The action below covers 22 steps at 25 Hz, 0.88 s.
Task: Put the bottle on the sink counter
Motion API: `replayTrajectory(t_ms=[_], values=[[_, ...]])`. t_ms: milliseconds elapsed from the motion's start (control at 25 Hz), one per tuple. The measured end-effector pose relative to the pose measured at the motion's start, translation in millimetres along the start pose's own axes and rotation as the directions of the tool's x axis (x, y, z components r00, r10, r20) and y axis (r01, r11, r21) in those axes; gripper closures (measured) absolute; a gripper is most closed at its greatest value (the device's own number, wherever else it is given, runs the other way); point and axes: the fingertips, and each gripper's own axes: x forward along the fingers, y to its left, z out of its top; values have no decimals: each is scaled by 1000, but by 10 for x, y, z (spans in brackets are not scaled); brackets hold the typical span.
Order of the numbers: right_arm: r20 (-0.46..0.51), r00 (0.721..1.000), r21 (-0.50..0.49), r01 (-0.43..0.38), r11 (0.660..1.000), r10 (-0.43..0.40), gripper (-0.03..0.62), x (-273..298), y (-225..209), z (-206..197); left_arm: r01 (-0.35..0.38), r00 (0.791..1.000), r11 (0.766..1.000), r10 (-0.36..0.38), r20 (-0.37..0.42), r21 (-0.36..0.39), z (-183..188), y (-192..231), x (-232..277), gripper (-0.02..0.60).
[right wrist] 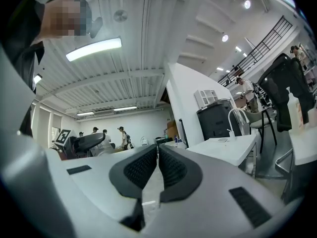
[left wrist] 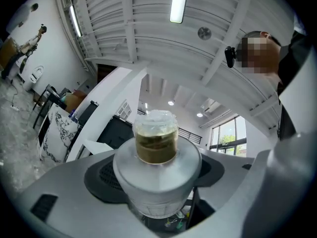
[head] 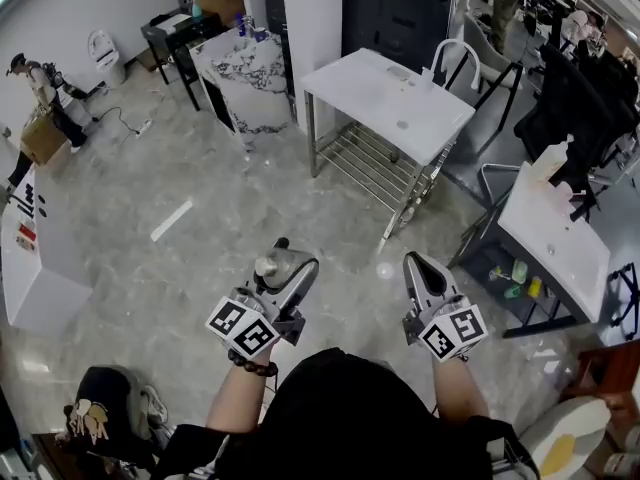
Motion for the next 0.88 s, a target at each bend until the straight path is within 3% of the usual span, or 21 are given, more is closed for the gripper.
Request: replayTrajectory(t_ms=[400, 680, 880], values=[[5, 999, 3, 34, 999, -34, 560, 631, -608, 4, -55, 999, 998, 55, -3, -21, -2, 645, 550, 230], [38, 999, -6, -31, 999, 32, 560, 1304, -1298, 222, -80, 996, 997, 80, 31, 9, 122, 937, 1376, 230], [60, 998, 28, -28, 999, 27, 560, 1622, -1824, 308, -81, 996, 996, 79, 37, 35, 166, 1098, 2004, 230]])
